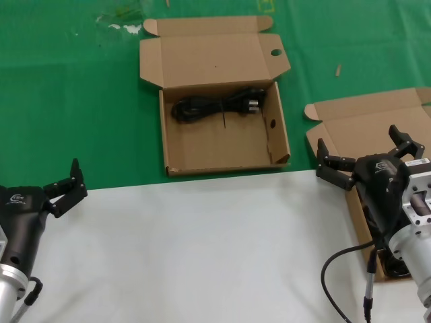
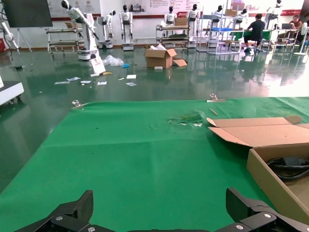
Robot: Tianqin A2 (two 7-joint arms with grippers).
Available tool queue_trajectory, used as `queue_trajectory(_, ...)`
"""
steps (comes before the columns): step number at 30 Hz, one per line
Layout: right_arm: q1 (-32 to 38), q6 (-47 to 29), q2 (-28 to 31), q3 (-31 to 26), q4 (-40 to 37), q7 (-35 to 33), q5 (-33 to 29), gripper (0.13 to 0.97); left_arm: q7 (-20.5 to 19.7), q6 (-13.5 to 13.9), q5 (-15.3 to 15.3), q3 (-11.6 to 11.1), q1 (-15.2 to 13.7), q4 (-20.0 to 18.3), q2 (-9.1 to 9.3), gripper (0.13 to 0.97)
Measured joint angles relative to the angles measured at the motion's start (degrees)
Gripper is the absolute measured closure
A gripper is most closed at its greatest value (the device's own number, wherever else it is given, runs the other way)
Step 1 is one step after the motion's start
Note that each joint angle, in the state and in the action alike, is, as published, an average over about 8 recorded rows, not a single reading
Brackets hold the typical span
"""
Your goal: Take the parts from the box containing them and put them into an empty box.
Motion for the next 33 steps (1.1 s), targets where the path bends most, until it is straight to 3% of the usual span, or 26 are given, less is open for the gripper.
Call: queue_trajectory(33,0.0,0.0,0.0,0.0,0.0,0.0,0.0,0.129,0.0,0.0,0.0,0.0,0.0,0.0,0.0,0.132)
